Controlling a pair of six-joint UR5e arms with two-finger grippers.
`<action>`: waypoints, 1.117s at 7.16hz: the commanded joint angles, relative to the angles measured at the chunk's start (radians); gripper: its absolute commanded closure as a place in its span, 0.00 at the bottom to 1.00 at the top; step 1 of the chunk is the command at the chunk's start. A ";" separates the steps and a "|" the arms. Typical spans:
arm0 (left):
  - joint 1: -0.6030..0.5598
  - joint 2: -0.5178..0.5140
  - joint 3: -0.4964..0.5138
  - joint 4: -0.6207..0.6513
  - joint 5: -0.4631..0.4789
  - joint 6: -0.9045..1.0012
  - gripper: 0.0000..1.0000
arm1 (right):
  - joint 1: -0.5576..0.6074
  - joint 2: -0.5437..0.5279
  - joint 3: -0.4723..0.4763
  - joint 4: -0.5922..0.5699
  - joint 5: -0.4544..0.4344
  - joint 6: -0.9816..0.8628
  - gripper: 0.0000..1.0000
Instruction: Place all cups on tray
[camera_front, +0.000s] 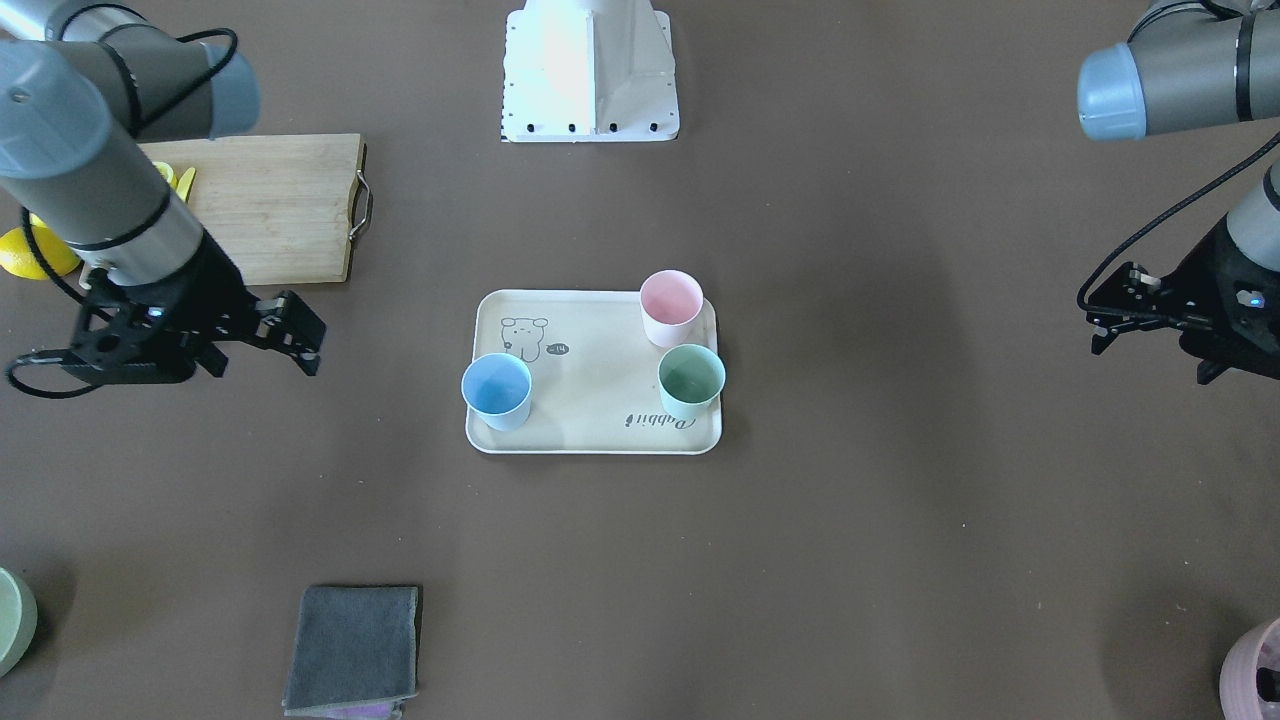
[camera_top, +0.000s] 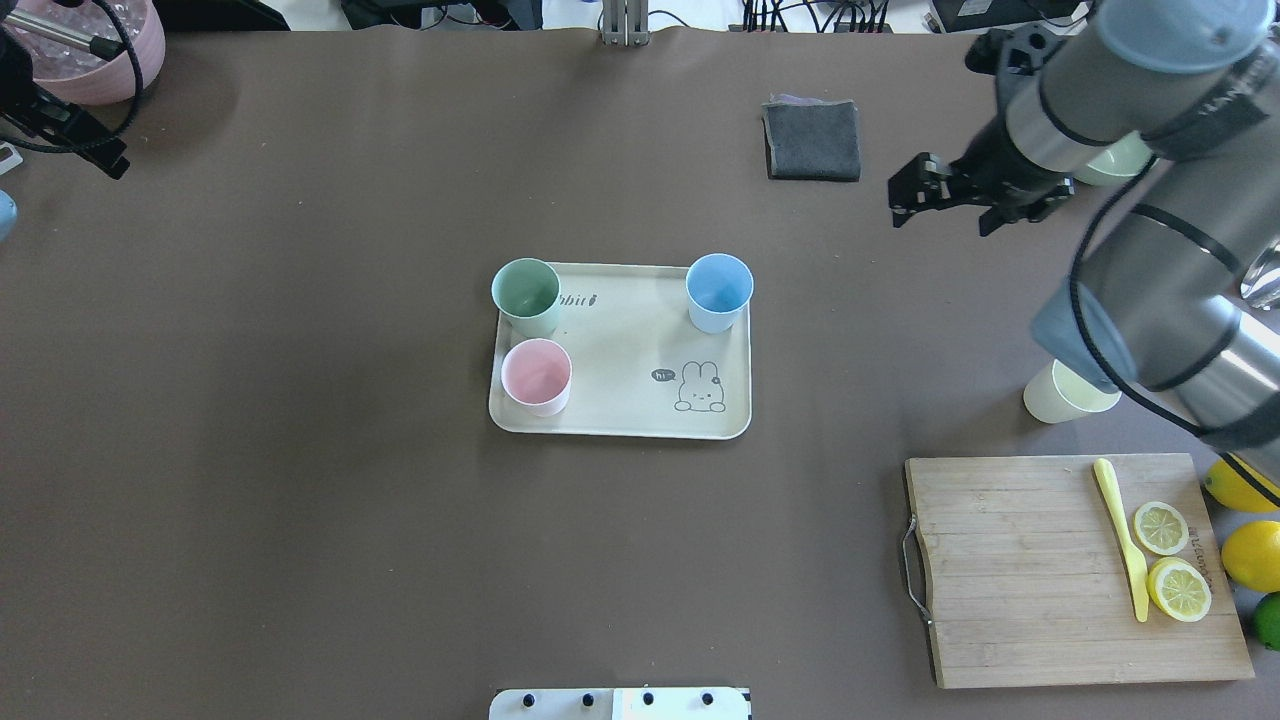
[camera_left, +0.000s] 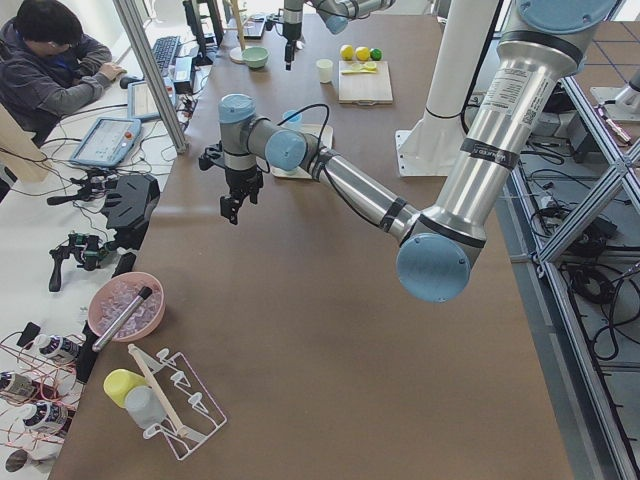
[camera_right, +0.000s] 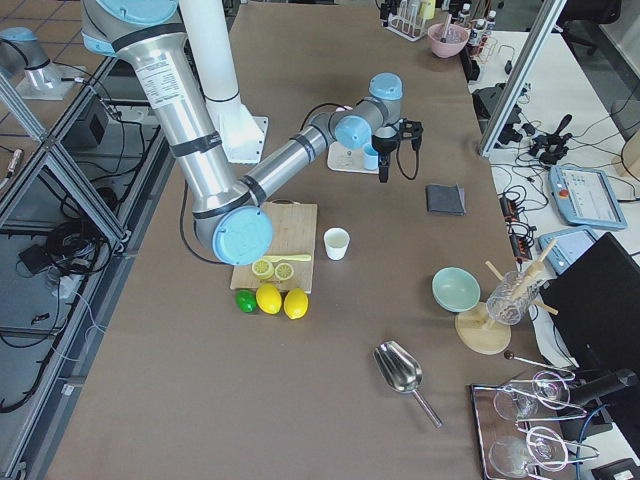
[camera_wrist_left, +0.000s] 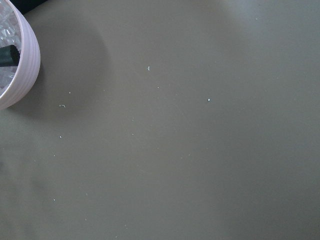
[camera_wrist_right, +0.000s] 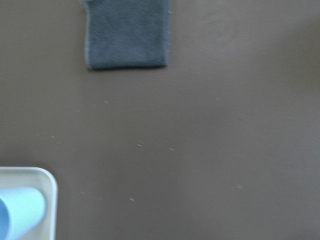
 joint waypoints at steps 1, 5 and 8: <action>0.001 -0.008 0.004 0.000 0.001 -0.001 0.02 | 0.048 -0.288 0.118 0.091 0.009 -0.209 0.00; 0.001 -0.011 0.005 0.000 0.000 -0.004 0.02 | 0.050 -0.501 0.026 0.419 -0.005 -0.231 0.06; 0.001 -0.008 0.000 0.000 0.000 -0.004 0.02 | 0.030 -0.456 -0.015 0.413 -0.017 -0.212 0.44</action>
